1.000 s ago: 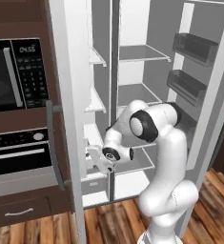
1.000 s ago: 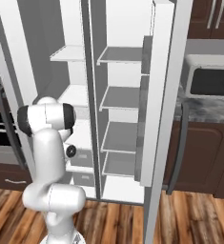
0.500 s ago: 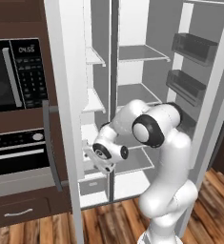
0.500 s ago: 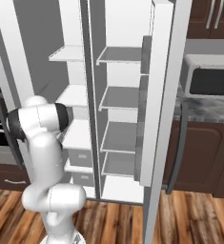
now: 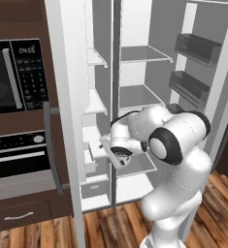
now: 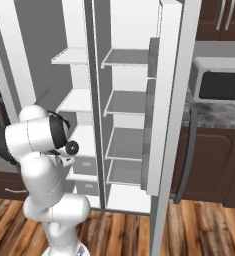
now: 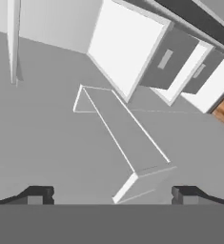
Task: Place one of the steaks on the plate and the other in the bowl. Then place the bowl in the fridge.
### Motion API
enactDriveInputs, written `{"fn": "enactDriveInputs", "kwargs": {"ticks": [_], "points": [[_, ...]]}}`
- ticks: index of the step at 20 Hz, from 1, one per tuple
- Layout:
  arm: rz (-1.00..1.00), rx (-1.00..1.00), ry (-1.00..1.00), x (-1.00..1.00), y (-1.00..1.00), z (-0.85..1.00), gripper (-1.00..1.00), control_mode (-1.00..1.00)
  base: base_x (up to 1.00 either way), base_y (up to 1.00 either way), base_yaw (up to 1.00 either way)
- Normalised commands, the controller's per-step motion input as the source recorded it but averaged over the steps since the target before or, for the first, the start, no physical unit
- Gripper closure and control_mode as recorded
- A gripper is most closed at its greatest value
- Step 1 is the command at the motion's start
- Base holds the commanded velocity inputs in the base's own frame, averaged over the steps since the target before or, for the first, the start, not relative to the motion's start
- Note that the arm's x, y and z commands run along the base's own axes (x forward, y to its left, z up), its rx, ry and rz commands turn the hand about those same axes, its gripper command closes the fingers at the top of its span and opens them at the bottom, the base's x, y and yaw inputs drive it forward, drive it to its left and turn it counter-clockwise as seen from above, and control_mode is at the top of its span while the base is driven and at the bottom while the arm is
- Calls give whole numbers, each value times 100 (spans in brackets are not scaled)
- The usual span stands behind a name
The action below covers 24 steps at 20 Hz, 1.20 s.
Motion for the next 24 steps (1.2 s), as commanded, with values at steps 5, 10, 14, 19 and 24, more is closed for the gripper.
{"fn": "enactDriveInputs", "kwargs": {"ticks": [5, 10, 14, 19, 24], "points": [[1, -17, 2, 7, -36, 93, -100, -100, 0, 0, 0], [24, -8, 3, -6, -37, 48, -100, -100, 0, 0, 0], [24, -20, 17, -20, -27, 33, -100, -100, 0, 0, 0], [18, -35, 1, -21, -20, 13, -100, -100, 0, 0, 0], [21, -41, 0, -12, -23, 4, -100, -100, 0, 0, 0]]}}
